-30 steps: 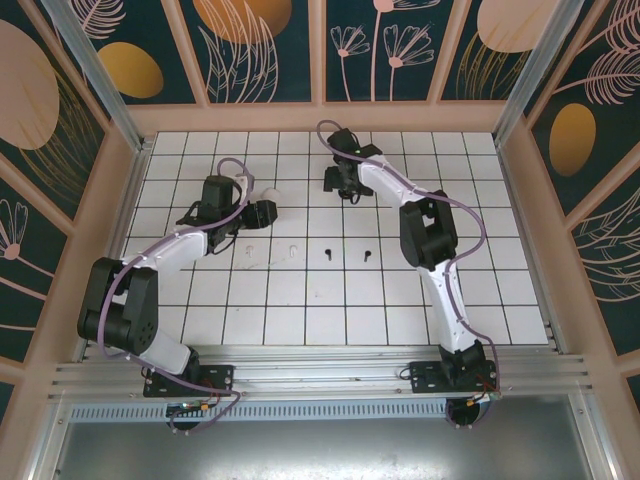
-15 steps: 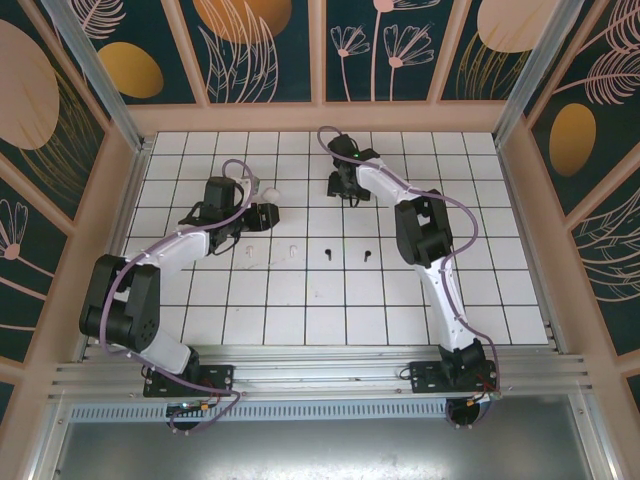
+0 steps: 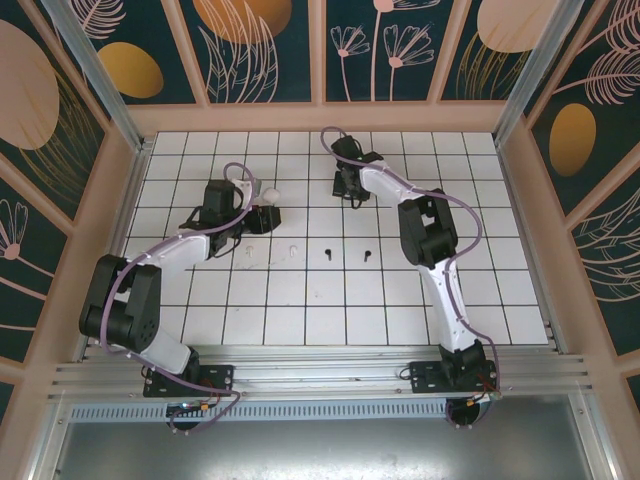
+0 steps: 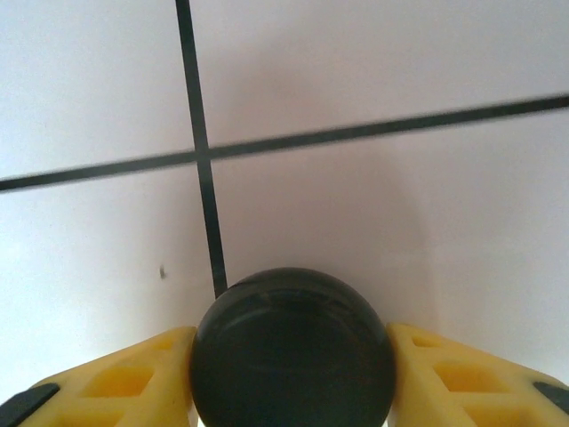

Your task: Insert the wireless bluetooth earbuds into the charging case

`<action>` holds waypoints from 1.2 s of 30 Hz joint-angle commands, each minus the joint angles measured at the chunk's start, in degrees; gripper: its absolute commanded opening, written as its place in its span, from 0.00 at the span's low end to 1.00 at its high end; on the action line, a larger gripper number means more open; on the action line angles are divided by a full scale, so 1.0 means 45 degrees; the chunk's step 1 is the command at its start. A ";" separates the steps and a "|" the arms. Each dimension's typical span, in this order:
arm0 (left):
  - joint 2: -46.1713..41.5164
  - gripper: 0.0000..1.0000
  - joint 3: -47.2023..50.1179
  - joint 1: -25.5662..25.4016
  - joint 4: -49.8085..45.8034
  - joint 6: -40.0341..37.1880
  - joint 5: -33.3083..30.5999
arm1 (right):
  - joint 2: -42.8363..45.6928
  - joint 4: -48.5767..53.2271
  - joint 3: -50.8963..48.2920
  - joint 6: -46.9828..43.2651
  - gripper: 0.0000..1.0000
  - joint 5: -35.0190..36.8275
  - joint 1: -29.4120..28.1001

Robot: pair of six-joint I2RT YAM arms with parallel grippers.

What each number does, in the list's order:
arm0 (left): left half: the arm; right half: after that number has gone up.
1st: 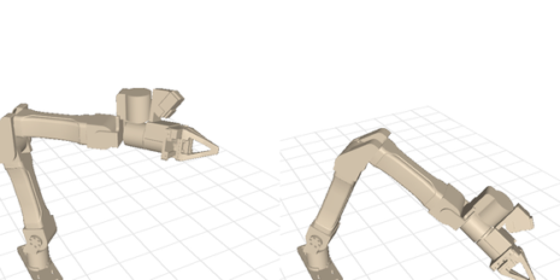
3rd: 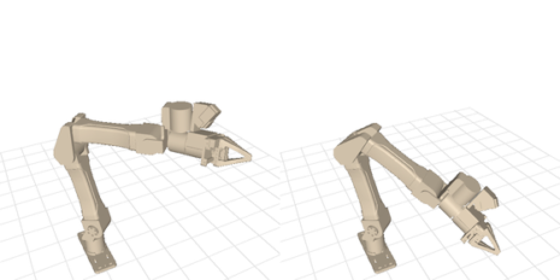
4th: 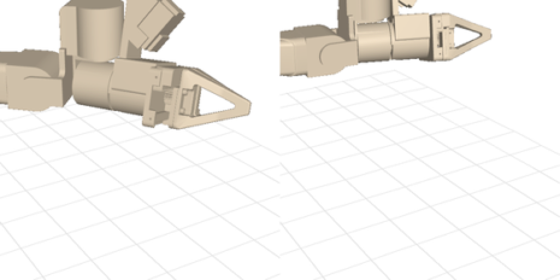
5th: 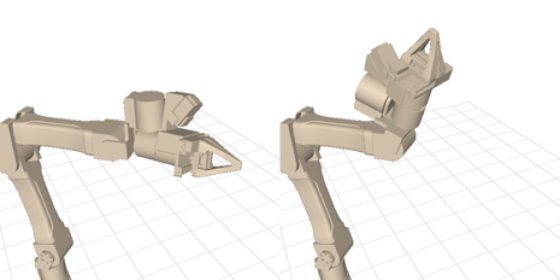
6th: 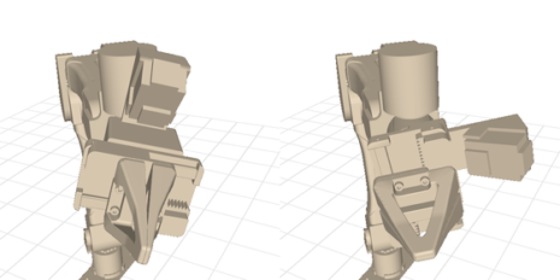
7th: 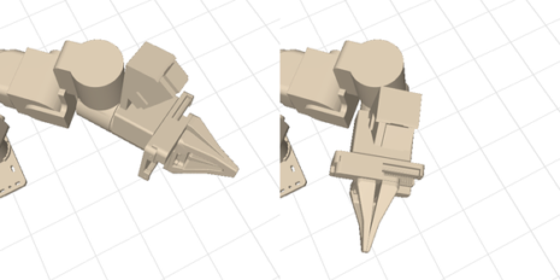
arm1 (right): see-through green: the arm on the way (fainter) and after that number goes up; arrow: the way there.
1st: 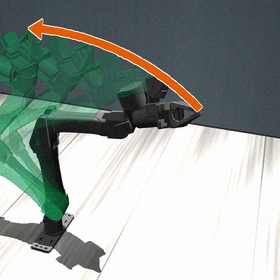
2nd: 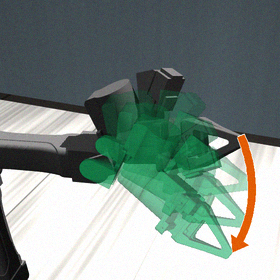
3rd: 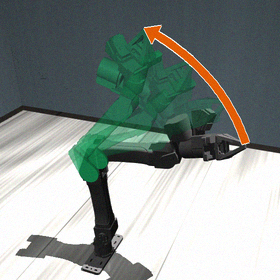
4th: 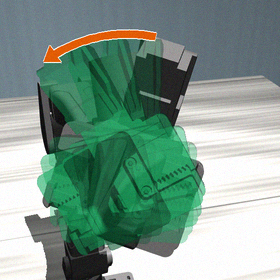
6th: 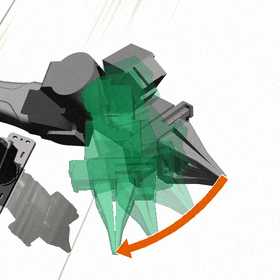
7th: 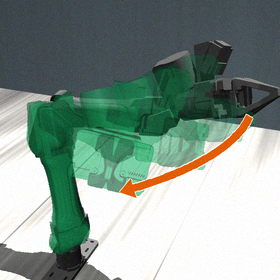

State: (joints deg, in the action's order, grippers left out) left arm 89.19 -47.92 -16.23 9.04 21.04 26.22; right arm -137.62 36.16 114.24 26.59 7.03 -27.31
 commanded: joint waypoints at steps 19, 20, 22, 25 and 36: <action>-0.0916 0.60 0.1404 -0.3273 0.9663 -0.0087 -0.0423 | 0.8715 -0.4273 -0.6486 0.4088 0.45 -0.2537 -0.1539; -0.0787 0.60 0.1461 -0.3338 1.0035 -0.0046 -0.0467 | 0.8912 -0.4377 -0.6578 0.4169 0.45 -0.2689 -0.1599; -0.0409 0.62 0.1566 -0.3456 1.1029 0.0221 -0.0529 | 0.9337 -0.4627 -0.6809 0.4374 0.46 -0.2939 -0.1740; 0.0078 0.62 0.1609 -0.3559 1.2208 0.0719 -0.0682 | 0.9965 -0.5011 -0.7196 0.4816 0.46 -0.3271 -0.1855; 0.1150 0.50 0.0987 -0.3554 1.2387 0.1457 -0.0565 | 1.1121 -0.5810 -0.8236 0.5694 0.46 -0.3668 -0.2091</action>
State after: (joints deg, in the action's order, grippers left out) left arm 93.43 -41.69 -31.99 61.21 26.06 22.92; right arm -89.30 12.97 78.74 50.15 -8.01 -36.01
